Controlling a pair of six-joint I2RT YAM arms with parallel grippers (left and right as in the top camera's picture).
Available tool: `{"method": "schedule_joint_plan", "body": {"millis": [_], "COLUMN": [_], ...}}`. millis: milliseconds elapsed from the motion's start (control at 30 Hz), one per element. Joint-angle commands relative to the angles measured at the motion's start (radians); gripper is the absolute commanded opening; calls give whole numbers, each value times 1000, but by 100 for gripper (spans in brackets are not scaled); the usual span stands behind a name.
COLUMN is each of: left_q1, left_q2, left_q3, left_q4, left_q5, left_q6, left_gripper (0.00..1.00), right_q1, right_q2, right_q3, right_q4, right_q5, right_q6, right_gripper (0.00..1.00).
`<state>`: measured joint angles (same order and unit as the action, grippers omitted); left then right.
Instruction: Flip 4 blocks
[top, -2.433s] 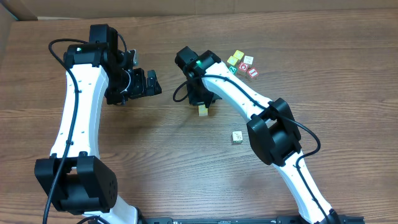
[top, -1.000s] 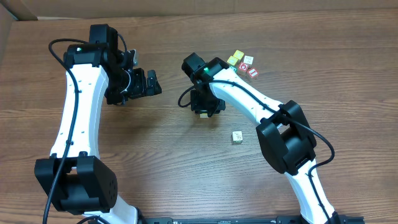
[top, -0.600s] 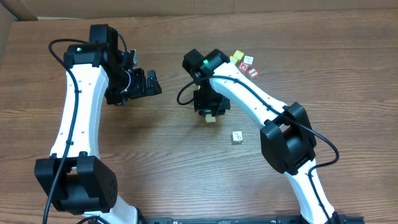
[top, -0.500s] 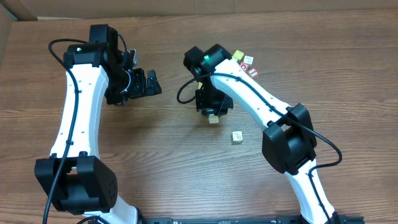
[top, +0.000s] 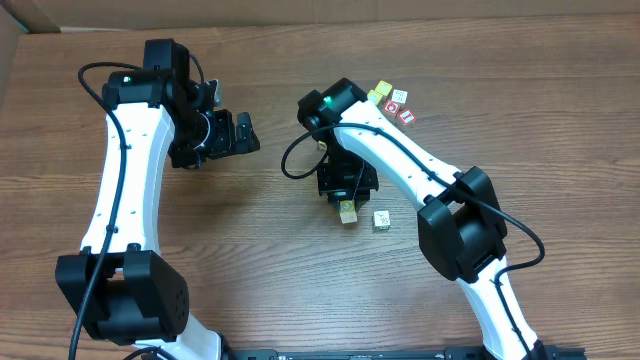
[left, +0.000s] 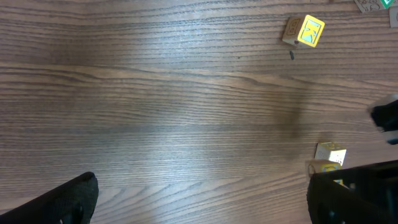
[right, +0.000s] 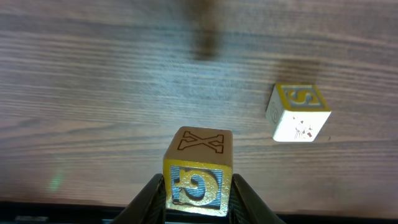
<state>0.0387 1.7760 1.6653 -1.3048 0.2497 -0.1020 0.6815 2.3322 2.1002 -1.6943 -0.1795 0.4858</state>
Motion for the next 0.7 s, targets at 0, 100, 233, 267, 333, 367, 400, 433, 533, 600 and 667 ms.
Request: {"method": "schedule_joint_plan", "body": {"millis": [0, 100, 233, 267, 333, 367, 400, 433, 533, 600, 667], "left_q1": [-6, -6, -6, -6, -6, -6, -6, -6, -6, -6, -6], "left_q2": [3, 3, 3, 3, 3, 3, 3, 3, 3, 3, 3], "left_q3": [18, 18, 18, 18, 18, 18, 18, 18, 18, 18, 18], "left_q4": [1, 1, 1, 1, 1, 1, 1, 1, 1, 1, 1], "left_q5": [-6, -6, -6, -6, -6, -6, -6, -6, -6, -6, -6], "left_q6": [-10, -10, -10, -10, -10, -10, -10, -10, -10, -10, -10], "left_gripper": [100, 100, 100, 100, 100, 100, 100, 100, 100, 100, 100], "right_q1": [3, 3, 3, 3, 3, 3, 3, 3, 3, 3, 3], "right_q2": [-2, -2, -2, -2, -2, -2, -2, -2, -2, -2, -2], "right_q3": [-41, -72, -92, -92, -92, -92, -92, -92, -92, -92, -92], "right_q4": [2, 9, 25, 29, 34, 36, 39, 42, 43, 42, 40], "right_q5": [-8, 6, 6, 6, 8, 14, 25, 30, 33, 33, 33], "right_q6": [-12, -12, -11, -11, -11, -11, -11, -11, -11, -11, -11], "right_gripper": [28, 33, 33, 33, 32, 31, 29, 28, 28, 28, 54]}}
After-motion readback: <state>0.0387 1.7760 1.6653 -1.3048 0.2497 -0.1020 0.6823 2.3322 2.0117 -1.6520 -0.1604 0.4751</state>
